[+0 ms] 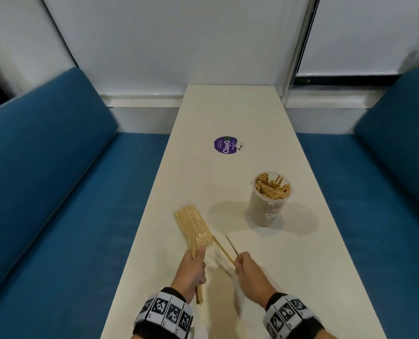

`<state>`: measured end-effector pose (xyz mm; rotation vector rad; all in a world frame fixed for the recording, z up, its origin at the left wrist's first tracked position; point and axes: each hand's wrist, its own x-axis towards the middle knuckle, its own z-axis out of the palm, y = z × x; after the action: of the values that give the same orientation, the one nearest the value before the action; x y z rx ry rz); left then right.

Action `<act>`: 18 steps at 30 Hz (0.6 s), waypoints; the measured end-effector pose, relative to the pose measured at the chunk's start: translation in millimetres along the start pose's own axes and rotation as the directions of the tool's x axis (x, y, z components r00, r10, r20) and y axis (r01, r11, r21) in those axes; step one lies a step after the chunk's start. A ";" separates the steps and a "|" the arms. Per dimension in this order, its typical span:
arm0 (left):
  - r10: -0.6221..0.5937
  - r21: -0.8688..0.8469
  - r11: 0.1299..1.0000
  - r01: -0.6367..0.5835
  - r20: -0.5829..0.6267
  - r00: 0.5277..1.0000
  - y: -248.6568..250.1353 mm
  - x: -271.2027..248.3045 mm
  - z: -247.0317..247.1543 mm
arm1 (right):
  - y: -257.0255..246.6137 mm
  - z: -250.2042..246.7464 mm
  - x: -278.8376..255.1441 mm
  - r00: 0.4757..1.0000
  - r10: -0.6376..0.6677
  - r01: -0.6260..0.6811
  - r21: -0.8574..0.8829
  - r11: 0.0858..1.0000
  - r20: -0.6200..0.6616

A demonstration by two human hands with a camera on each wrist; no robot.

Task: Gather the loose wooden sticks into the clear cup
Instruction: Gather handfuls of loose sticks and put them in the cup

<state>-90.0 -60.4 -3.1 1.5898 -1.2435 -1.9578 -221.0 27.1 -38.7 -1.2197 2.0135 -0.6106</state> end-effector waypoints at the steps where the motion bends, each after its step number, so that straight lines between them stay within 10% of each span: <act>1: 0.017 0.019 1.000 -0.017 0.004 1.000 0.9 -1.5 5.3 | -11.4 -5.1 -3.6 0.999 -0.032 0.032 0.099 0.995 0.002; 5: 0.136 0.079 0.988 -0.135 -0.009 0.991 14.2 -9.5 27.2 | -43.7 -14.4 -9.6 0.996 -0.088 0.089 0.297 0.951 -0.017; 14: 0.302 0.097 0.952 -0.290 -0.153 0.941 46.0 -7.7 33.9 | -70.3 -15.0 -19.7 0.945 -0.293 0.308 0.097 0.946 -0.142; 18: 0.343 0.027 0.938 -0.345 -0.215 0.915 55.7 -16.0 30.7 | -75.3 -25.9 -19.9 0.978 -0.080 0.148 0.371 0.917 -0.193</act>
<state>-127.3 -67.7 50.4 1.4183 -1.3146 -1.5288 -191.7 12.2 36.6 -1.0768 1.8500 -1.1463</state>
